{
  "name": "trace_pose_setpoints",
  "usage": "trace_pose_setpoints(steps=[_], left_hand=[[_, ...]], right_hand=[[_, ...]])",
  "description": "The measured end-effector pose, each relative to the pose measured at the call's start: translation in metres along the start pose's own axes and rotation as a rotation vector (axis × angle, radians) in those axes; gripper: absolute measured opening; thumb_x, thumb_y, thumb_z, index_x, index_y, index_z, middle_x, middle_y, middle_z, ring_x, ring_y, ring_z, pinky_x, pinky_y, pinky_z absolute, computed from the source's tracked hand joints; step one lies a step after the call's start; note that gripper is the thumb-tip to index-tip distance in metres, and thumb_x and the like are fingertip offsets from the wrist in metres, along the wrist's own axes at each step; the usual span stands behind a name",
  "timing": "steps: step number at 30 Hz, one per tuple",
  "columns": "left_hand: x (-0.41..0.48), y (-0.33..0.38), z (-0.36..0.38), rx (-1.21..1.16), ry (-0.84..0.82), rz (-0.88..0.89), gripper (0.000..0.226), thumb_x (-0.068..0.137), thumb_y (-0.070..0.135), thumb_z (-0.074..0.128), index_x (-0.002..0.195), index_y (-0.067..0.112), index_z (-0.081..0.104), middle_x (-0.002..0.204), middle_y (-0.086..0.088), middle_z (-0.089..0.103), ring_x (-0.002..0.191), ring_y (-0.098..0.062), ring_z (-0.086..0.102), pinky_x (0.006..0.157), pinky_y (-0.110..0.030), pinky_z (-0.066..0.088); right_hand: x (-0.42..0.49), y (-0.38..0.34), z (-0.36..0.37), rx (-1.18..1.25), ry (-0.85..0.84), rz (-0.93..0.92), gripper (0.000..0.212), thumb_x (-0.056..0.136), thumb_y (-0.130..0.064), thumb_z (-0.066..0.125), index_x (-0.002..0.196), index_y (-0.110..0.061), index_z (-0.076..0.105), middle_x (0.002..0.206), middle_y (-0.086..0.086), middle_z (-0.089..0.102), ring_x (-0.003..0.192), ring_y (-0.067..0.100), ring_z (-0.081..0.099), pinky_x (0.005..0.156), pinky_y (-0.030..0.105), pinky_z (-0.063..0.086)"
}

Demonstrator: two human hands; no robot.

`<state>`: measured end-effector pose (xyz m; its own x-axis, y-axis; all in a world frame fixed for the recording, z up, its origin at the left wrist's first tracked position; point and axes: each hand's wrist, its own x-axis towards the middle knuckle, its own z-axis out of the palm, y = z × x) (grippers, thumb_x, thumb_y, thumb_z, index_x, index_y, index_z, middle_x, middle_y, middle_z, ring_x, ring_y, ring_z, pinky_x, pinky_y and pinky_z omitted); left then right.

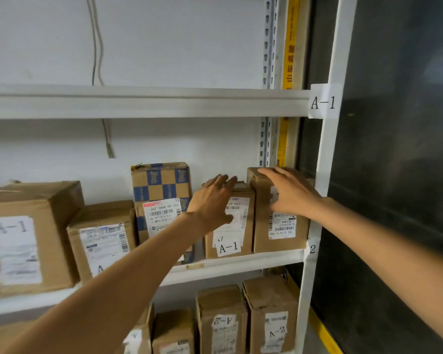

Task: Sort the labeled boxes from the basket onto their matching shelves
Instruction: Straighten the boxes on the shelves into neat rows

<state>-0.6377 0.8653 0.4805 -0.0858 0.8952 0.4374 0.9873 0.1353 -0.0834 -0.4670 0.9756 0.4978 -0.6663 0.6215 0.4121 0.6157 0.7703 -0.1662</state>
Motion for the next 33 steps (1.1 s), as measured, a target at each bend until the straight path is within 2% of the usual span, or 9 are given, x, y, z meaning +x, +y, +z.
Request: trace_pose_setpoints(steps=[1,3,5,8,11,14,16,22,33], left_hand=[[-0.006,-0.004,-0.005,-0.021,0.048,0.001,0.088,0.083,0.040,0.069,0.151,0.023,0.016,0.154,-0.004,0.026,0.140,-0.025,0.031,0.103,-0.038,0.042],[-0.023,-0.019,-0.016,-0.034,0.225,0.024,0.071,0.086,0.042,0.063,0.145,0.023,0.028,0.142,-0.002,0.039,0.128,-0.021,0.042,0.082,-0.031,0.050],[-0.048,-0.042,-0.030,-0.001,0.393,0.043,0.053,0.085,0.037,0.064,0.129,0.016,0.044,0.121,-0.004,0.051,0.108,-0.020,0.054,0.066,-0.025,0.045],[-0.090,-0.087,-0.043,0.036,0.488,-0.053,0.042,0.083,0.031,0.066,0.113,0.008,0.047,0.105,-0.008,0.051,0.090,-0.023,0.054,0.063,-0.025,0.041],[-0.127,-0.132,-0.045,0.040,0.372,-0.214,0.047,0.086,0.038,0.064,0.119,0.012,0.043,0.114,-0.005,0.047,0.101,-0.020,0.051,0.069,-0.027,0.047],[-0.148,-0.163,-0.041,0.073,0.046,-0.286,0.069,0.086,0.043,0.065,0.141,0.016,0.031,0.139,-0.004,0.038,0.127,-0.021,0.043,0.099,-0.032,0.042],[-0.153,-0.168,-0.035,0.106,-0.094,-0.283,0.073,0.087,0.041,0.064,0.146,0.017,0.029,0.149,-0.004,0.036,0.135,-0.023,0.038,0.107,-0.034,0.036],[-0.152,-0.168,-0.019,0.071,0.063,-0.289,0.069,0.083,0.040,0.070,0.142,0.021,0.039,0.141,0.002,0.049,0.123,-0.019,0.052,0.097,-0.031,0.046],[-0.140,-0.167,-0.008,0.017,0.034,-0.254,0.078,0.083,0.043,0.068,0.147,0.021,0.030,0.152,-0.001,0.036,0.136,-0.022,0.038,0.107,-0.036,0.039]], right_hand=[[0.002,-0.007,0.001,0.008,0.027,-0.035,0.093,0.073,-0.017,0.078,0.150,-0.020,0.025,0.151,0.006,0.033,0.138,0.027,0.032,0.110,0.041,0.031],[0.009,-0.028,0.003,0.016,0.102,-0.112,0.093,0.071,-0.021,0.080,0.148,-0.017,0.027,0.146,0.005,0.039,0.133,0.026,0.037,0.107,0.039,0.034],[0.019,-0.057,0.004,0.068,0.163,-0.167,0.092,0.070,-0.018,0.081,0.147,-0.016,0.030,0.144,0.004,0.041,0.131,0.024,0.039,0.104,0.038,0.038],[0.034,-0.103,0.007,0.133,0.201,-0.257,0.086,0.074,-0.026,0.078,0.146,-0.017,0.032,0.143,0.004,0.042,0.129,0.023,0.041,0.101,0.038,0.041],[0.046,-0.149,0.015,0.137,0.170,-0.348,0.088,0.075,-0.037,0.078,0.147,-0.018,0.031,0.144,0.003,0.041,0.130,0.021,0.039,0.098,0.035,0.039],[0.056,-0.186,0.027,0.154,0.127,-0.379,0.095,0.073,-0.038,0.080,0.149,-0.019,0.026,0.149,0.003,0.036,0.135,0.021,0.034,0.101,0.036,0.038],[0.060,-0.200,0.035,0.125,0.081,-0.373,0.099,0.072,-0.040,0.081,0.150,-0.021,0.024,0.150,0.001,0.036,0.136,0.022,0.034,0.101,0.037,0.038],[0.063,-0.195,0.043,0.089,0.136,-0.379,0.076,0.071,-0.031,0.082,0.138,-0.029,0.046,0.120,-0.006,0.049,0.111,0.015,0.041,0.079,0.029,0.037],[0.063,-0.182,0.041,0.096,0.104,-0.340,0.073,0.074,-0.020,0.079,0.138,-0.026,0.045,0.126,-0.005,0.050,0.117,0.017,0.043,0.089,0.032,0.040]])
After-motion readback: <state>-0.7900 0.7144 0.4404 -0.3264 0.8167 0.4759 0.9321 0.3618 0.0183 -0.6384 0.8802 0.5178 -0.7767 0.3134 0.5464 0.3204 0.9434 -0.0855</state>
